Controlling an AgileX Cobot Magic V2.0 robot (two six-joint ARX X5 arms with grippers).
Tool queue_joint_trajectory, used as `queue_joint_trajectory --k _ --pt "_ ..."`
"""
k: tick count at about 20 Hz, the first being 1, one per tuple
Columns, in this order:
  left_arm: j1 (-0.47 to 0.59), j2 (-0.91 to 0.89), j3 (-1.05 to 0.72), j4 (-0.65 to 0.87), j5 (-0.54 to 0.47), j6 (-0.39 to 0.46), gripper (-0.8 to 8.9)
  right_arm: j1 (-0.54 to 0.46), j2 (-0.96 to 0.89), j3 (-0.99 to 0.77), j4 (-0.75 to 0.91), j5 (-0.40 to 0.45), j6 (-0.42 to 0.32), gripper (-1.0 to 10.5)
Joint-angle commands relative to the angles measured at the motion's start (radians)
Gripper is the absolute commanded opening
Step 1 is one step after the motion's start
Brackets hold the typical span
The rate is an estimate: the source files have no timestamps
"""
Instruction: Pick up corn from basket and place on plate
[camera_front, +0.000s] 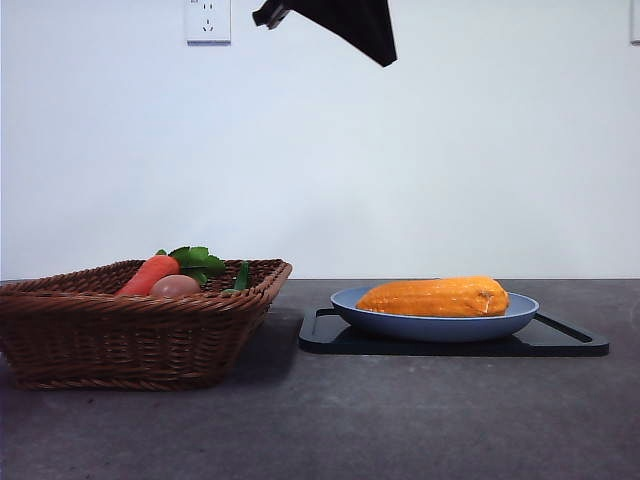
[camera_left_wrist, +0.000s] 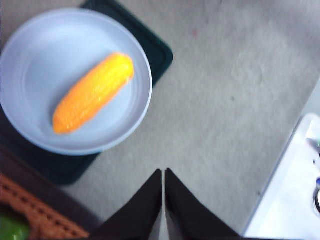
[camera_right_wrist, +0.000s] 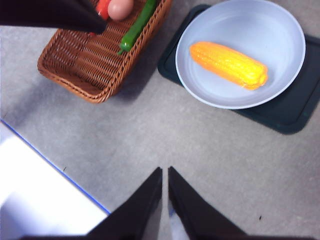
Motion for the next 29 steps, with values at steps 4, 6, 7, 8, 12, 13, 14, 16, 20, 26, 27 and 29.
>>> queue_joint_trajectory --k 4,6,7,8,12,13,14,16,20,26,27,29 --pt "-0.006 0.0 0.029 0.185 -0.002 0.006 0.08 0.002 0.008 0.02 0.051 0.0 0.002 0.0" --pt "-0.003 0.0 0.029 0.235 -0.002 0.046 0.08 0.002 0.008 0.02 0.054 0.0 0.002 0.0" --pt "0.016 0.0 0.029 0.237 -0.003 0.054 0.08 0.002 0.008 0.02 0.054 0.0 0.002 0.0" --pt "0.046 -0.005 0.029 0.236 -0.011 0.042 0.08 0.002 0.008 0.02 0.056 0.001 0.002 0.0" --pt "0.17 -0.089 0.029 0.238 -0.017 0.032 0.08 0.002 0.007 0.02 0.068 0.0 0.002 0.0" --pt "0.207 -0.12 0.029 0.239 -0.017 0.033 0.08 0.002 0.007 0.02 0.068 0.0 0.002 0.0" --pt "0.251 -0.158 0.028 0.239 -0.016 0.035 0.08 0.002 0.008 0.02 0.07 0.0 0.002 0.0" --pt "0.35 -0.233 0.023 0.24 -0.016 0.044 0.08 0.002 0.008 0.02 0.092 0.0 0.002 0.0" --pt "0.549 -0.396 -0.047 0.263 -0.015 0.07 0.08 0.002 0.008 0.02 0.123 0.0 0.002 0.0" --pt "0.81 -0.822 -0.611 0.596 -0.012 0.069 0.08 0.002 0.008 0.02 0.176 0.0 0.002 0.0" --pt "0.84 -0.893 -0.716 0.663 -0.013 0.069 0.08 0.002 0.008 0.02 0.179 0.0 0.002 0.0" --pt "0.886 -1.03 -0.918 0.784 -0.013 0.067 0.08 0.002 0.008 0.02 0.185 0.0 0.002 0.0"
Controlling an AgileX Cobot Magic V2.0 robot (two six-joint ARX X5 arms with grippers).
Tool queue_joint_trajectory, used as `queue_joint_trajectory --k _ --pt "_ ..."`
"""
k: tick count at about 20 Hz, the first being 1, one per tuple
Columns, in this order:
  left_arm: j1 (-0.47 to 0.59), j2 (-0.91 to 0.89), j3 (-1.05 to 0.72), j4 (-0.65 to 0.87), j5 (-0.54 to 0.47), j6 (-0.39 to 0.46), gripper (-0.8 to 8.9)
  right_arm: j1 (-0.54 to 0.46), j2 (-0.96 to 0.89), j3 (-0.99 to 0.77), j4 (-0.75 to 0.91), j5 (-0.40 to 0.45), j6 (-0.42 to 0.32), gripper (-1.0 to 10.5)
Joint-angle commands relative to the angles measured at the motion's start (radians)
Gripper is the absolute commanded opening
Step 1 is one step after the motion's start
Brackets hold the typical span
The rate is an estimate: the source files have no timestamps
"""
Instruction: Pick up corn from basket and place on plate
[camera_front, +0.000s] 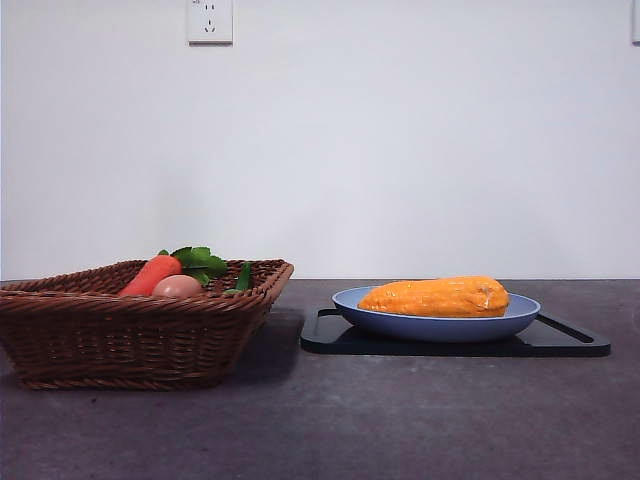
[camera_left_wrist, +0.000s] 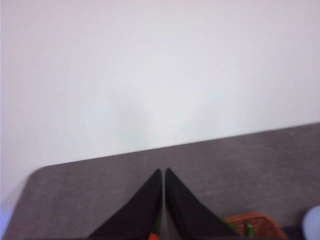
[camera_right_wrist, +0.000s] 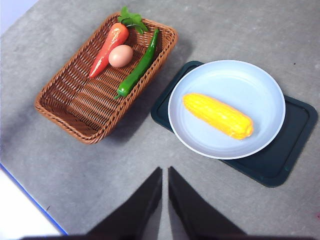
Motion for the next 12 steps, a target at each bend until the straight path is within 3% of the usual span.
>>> queue_joint_trajectory --k 1,6,12 --pt "0.037 -0.119 -0.208 0.114 0.005 0.007 0.08 0.003 0.008 0.02 0.019 0.0 0.002 0.0" --pt "0.083 -0.393 -0.593 0.285 -0.013 -0.023 0.08 0.003 0.007 0.02 0.057 0.0 0.002 0.0" --pt "0.091 -0.662 -0.943 0.317 -0.043 -0.046 0.08 0.003 0.007 0.02 0.061 0.0 0.002 0.0"
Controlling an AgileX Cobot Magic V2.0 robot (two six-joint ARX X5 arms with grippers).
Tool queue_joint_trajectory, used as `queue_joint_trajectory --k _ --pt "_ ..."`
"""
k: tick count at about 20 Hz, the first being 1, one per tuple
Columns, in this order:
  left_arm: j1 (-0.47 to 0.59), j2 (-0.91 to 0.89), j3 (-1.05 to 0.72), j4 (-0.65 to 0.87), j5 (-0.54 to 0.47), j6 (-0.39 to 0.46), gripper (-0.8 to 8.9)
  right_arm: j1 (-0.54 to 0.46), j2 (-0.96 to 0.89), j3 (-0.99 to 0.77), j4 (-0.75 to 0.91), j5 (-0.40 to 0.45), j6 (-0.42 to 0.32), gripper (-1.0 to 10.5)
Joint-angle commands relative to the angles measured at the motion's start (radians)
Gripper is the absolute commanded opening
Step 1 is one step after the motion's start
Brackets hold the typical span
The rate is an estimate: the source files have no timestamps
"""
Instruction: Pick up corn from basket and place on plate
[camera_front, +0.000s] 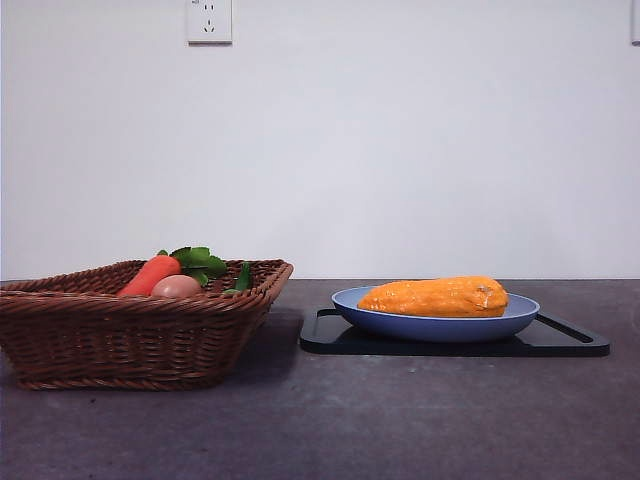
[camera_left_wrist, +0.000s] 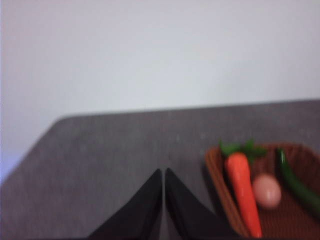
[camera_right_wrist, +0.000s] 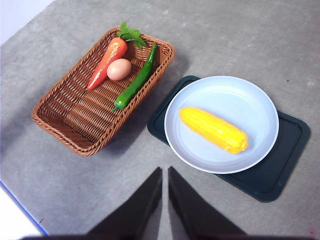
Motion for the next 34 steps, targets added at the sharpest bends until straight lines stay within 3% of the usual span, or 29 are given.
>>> queue_joint_trajectory --k 1,9,12,32,34 --pt "0.005 -0.077 -0.1 0.008 -0.008 -0.022 0.08 0.003 0.007 0.02 0.008 0.0 0.002 0.0" --pt "0.005 -0.242 -0.287 -0.037 -0.008 -0.067 0.08 0.003 0.007 0.02 0.008 0.0 0.002 0.0" --pt "0.005 -0.242 -0.29 -0.093 -0.008 -0.079 0.08 0.003 0.007 0.02 0.009 0.0 0.002 0.0" --pt "0.005 -0.242 -0.29 -0.089 -0.003 -0.085 0.08 0.003 0.007 0.02 0.06 0.0 0.002 0.0" --pt "0.005 -0.242 -0.29 -0.089 -0.003 -0.085 0.08 0.0 0.003 0.02 0.069 0.008 -0.046 0.0"
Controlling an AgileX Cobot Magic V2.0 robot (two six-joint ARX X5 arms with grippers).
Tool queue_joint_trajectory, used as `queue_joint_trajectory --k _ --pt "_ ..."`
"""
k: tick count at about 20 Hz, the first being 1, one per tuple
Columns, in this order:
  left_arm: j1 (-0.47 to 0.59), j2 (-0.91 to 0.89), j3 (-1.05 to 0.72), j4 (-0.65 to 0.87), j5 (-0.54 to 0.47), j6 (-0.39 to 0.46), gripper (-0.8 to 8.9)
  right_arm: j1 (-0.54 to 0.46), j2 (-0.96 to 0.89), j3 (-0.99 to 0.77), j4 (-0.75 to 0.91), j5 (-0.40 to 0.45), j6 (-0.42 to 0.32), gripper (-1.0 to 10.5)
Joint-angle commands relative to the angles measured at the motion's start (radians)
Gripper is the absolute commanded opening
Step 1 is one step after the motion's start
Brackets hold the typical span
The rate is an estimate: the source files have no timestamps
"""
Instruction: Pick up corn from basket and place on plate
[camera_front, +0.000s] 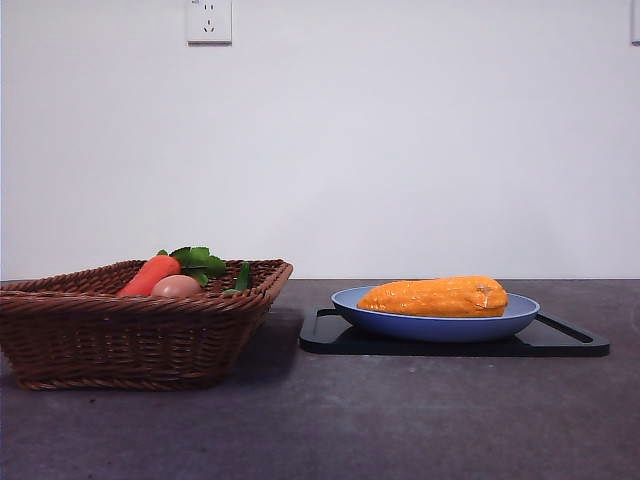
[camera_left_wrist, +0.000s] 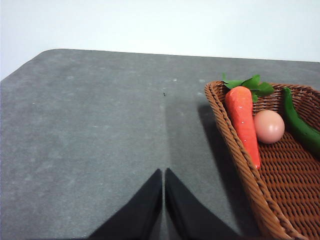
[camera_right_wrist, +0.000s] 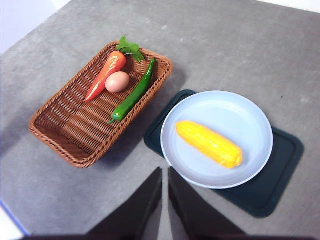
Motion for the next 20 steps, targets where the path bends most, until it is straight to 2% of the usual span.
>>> queue_joint_trajectory --k 1,3,5,9,11,16,20 --pt "0.004 -0.002 -0.028 -0.003 0.001 -0.005 0.08 -0.013 -0.01 0.018 0.023 0.039 -0.061 0.0" --pt "0.004 -0.002 -0.028 -0.003 0.001 -0.005 0.08 -0.045 -0.061 -0.019 0.128 0.087 -0.068 0.0" --pt "0.004 -0.002 -0.028 -0.003 0.001 -0.005 0.08 -0.075 -0.146 -0.125 0.288 0.08 -0.06 0.0" --pt "0.004 -0.002 -0.028 -0.003 0.001 -0.005 0.08 -0.153 -0.388 -0.476 0.604 0.079 0.003 0.0" --pt "0.004 -0.002 -0.028 -0.003 0.001 -0.005 0.08 -0.171 -0.496 -0.638 0.745 0.111 0.023 0.0" --pt "0.004 -0.002 -0.028 -0.003 0.001 -0.005 0.08 -0.172 -0.662 -0.891 0.937 0.235 0.032 0.0" --pt "0.004 -0.002 -0.028 -0.003 0.001 -0.005 0.08 -0.172 -0.761 -1.044 1.03 0.278 0.076 0.0"
